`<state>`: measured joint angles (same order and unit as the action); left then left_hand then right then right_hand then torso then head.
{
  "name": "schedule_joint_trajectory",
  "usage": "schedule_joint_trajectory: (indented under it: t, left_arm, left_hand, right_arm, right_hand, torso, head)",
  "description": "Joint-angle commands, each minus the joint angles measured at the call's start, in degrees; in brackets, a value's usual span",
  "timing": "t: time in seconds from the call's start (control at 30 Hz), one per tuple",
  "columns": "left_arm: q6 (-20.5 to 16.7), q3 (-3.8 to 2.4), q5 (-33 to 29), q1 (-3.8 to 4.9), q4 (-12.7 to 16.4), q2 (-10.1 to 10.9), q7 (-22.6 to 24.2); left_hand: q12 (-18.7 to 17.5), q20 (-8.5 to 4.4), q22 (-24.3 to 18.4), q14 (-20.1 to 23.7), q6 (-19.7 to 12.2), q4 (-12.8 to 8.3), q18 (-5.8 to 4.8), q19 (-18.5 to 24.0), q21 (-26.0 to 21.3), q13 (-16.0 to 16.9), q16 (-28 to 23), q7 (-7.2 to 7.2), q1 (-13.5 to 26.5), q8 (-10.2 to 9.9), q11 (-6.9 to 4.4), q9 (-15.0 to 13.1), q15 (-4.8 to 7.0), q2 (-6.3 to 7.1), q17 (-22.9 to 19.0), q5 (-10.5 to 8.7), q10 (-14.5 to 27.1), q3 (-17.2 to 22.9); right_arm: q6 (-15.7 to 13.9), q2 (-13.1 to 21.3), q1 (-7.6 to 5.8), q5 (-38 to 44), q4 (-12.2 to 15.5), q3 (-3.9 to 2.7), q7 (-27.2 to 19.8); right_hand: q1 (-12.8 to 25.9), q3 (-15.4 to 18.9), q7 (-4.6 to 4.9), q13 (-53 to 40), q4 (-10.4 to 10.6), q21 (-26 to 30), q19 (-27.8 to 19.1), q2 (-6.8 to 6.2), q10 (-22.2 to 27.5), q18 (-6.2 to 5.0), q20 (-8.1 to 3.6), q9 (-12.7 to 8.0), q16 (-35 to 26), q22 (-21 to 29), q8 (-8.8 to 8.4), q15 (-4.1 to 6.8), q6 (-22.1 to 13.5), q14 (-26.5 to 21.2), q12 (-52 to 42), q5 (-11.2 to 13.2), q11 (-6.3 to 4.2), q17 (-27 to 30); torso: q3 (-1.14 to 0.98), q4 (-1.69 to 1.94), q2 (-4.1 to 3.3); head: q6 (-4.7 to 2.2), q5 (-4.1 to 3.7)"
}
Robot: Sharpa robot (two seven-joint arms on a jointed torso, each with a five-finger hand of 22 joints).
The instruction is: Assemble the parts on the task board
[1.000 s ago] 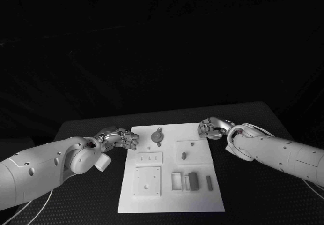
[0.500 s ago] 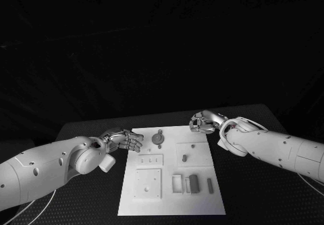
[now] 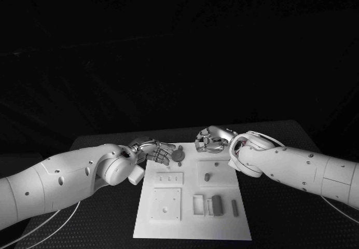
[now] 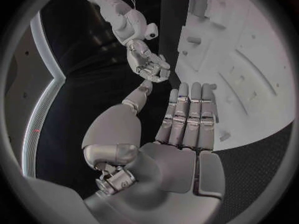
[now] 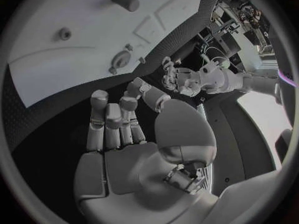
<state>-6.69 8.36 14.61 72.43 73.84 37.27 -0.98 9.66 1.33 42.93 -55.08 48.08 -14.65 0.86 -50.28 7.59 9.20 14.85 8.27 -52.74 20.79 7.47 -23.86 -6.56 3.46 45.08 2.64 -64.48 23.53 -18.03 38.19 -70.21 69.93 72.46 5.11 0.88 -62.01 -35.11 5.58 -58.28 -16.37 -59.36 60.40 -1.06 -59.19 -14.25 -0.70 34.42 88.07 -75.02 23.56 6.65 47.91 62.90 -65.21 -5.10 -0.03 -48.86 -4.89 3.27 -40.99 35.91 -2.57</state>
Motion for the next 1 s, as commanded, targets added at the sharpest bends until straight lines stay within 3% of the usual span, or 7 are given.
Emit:
schedule_joint_trajectory:
  t: [0.03,0.23,0.77,1.0]
  left_arm:
    - [-3.8,-0.02,0.5,0.09,-0.2,-1.3,-2.8]
    - [-4.0,0.03,0.8,0.08,-0.5,-3.2,-4.1]
    - [-3.4,0.02,1.0,0.08,-0.7,-4.6,-4.9]
    - [-2.2,0.02,1.0,0.08,-0.6,-4.6,-4.9]
  left_hand:
    - [-0.3,-0.19,0.1,-0.2,0.4,0.5,0.52,0.2,-0.3,0.0,-0.4,0.26,0.6,-0.1,-0.03,0.0,-0.33,-0.27,0.1,0.19,0.5,0.0]
    - [-0.2,-0.19,0.3,-0.3,0.9,0.7,0.56,0.1,-0.3,0.2,-0.5,0.3,0.9,0.0,-0.18,-0.1,-0.31,-0.81,0.3,0.19,0.0,0.2]
    - [-0.1,-0.26,0.5,-0.6,1.6,1.1,0.63,-0.1,-0.3,0.5,-0.5,0.38,1.7,0.1,-0.4,-0.1,-0.22,-1.5,0.5,0.18,-0.7,0.3]
    - [-0.1,-0.28,0.6,-0.6,1.7,1.2,0.65,-0.1,-0.3,0.6,-0.5,0.31,1.8,0.2,-0.45,0.0,-0.2,-1.72,0.6,0.19,-0.8,0.4]
  right_arm:
    - [1.7,-0.7,-0.02,1.7,1.1,-0.02,3.2]
    - [1.7,-2.0,-0.02,1.9,2.3,-0.02,3.3]
    - [2.4,-3.0,-0.01,1.9,5.1,-0.02,2.8]
    - [2.7,-3.4,0.0,1.9,5.0,-0.01,2.7]
  right_hand:
    - [0.1,-0.1,-1.28,-0.1,-0.4,-0.2,0.2,-0.13,1.3,-0.75,-0.17,0.1,0.4,-1.0,0.2,0.54,12.4,0.2,-0.4,-0.4,-1.67,-0.1]
    - [0.0,-0.1,-1.31,-0.1,-0.4,-0.2,0.2,-0.08,1.2,-0.75,-0.21,0.1,0.4,-1.0,0.19,0.58,12.4,0.3,-0.4,-0.4,-1.7,-0.1]
    - [0.1,-0.1,-1.33,-0.1,-0.4,-0.3,0.2,-0.04,1.2,-0.75,-0.27,0.3,0.5,-1.0,0.16,0.65,12.5,0.4,-0.4,-0.4,-1.74,-0.1]
    - [0.1,-0.1,-1.33,-0.1,-0.4,-0.3,0.3,-0.02,1.1,-0.75,-0.29,0.3,0.5,-1.0,0.14,0.67,12.5,0.4,-0.4,-0.4,-1.74,-0.1]
  torso:
    - [0.29,-0.32,0.7]
    - [0.51,-0.58,0.96]
    - [0.44,-0.38,0.79]
    - [0.46,-0.41,0.79]
  head:
    - [0.06,0.63]
    - [0.1,1.04]
    - [0.13,0.81]
    - [0.22,0.72]
